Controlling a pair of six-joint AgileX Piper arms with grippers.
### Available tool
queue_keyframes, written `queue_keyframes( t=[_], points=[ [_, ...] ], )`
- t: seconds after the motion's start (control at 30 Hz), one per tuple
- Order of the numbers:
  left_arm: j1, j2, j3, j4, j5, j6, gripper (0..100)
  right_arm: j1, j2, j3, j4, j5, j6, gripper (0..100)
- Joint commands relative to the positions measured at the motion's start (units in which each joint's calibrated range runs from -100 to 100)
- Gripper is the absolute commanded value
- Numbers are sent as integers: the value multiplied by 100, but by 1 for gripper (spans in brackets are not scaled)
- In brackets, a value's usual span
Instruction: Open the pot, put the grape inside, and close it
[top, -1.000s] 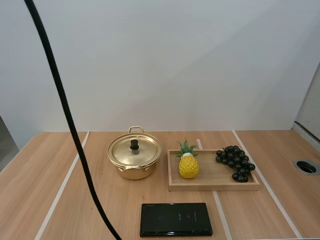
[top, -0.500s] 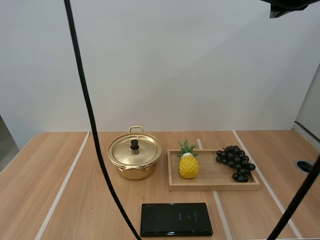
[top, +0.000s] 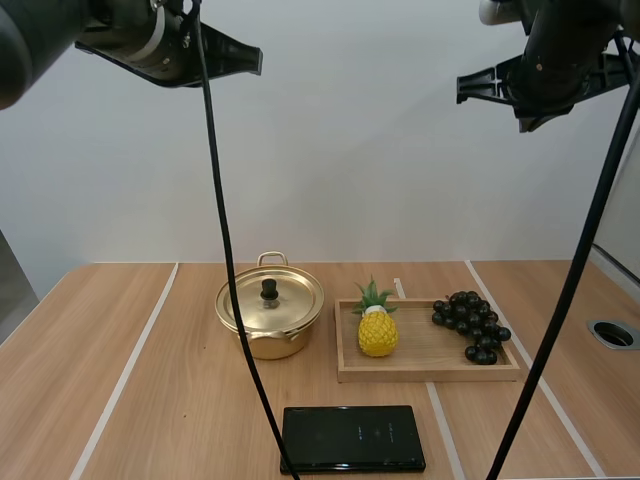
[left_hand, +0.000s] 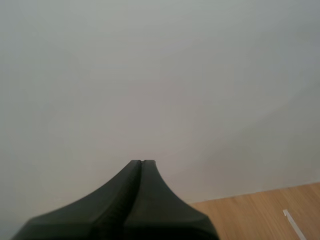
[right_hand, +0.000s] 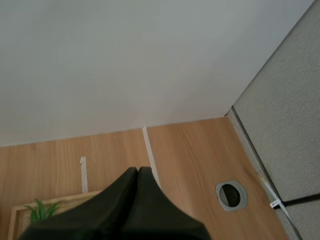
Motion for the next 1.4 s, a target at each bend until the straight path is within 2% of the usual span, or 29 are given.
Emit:
queue_keyframes(
  t=[0.0, 0.43, 0.93, 1.0, 1.03, 1.07, 1.13, 1.2, 1.23, 1.27, 1.3, 1.37],
  points=[
    [-20, 233, -62, -41, 245, -58, 1, -25, -57, 464, -58, 0, 27, 0],
    [-20, 1292, -62, -41, 1630, -58, 1, -25, -57, 2208, -58, 0, 123, 0],
    [-20, 1418, -62, -28, 1894, -58, 1, -25, -57, 2307, -58, 0, 123, 0],
    [-20, 1418, -62, -6, 1970, -58, 5, -25, -57, 2307, -58, 0, 123, 0],
    [-20, 1418, -62, 27, 2062, -58, 11, -25, -57, 2307, -58, 0, 123, 0],
    [-20, 1418, -62, 33, 2175, -58, 21, -25, -57, 2307, -58, 0, 123, 3],
    [-20, 1441, -62, 33, 2345, -58, 48, -25, -57, 2307, -103, 0, 123, 29],
    [-20, 1441, -62, 33, 2474, -45, 96, -25, -57, 2307, -185, 0, 123, 63],
    [-20, 1441, -62, 20, 2516, 43, 100, -25, -57, 2307, -276, 0, 123, 82],
    [-20, 1441, -62, -1, 2533, 138, 100, -25, -57, 2307, -344, 0, 123, 94],
    [-20, 1441, -62, -1, 2531, 385, 100, -25, -57, 2307, -478, -38, 123, 100],
    [-20, 1441, -62, -1, 2552, 524, 100, -25, -57, 2307, -618, -527, 123, 100]
  ],
)
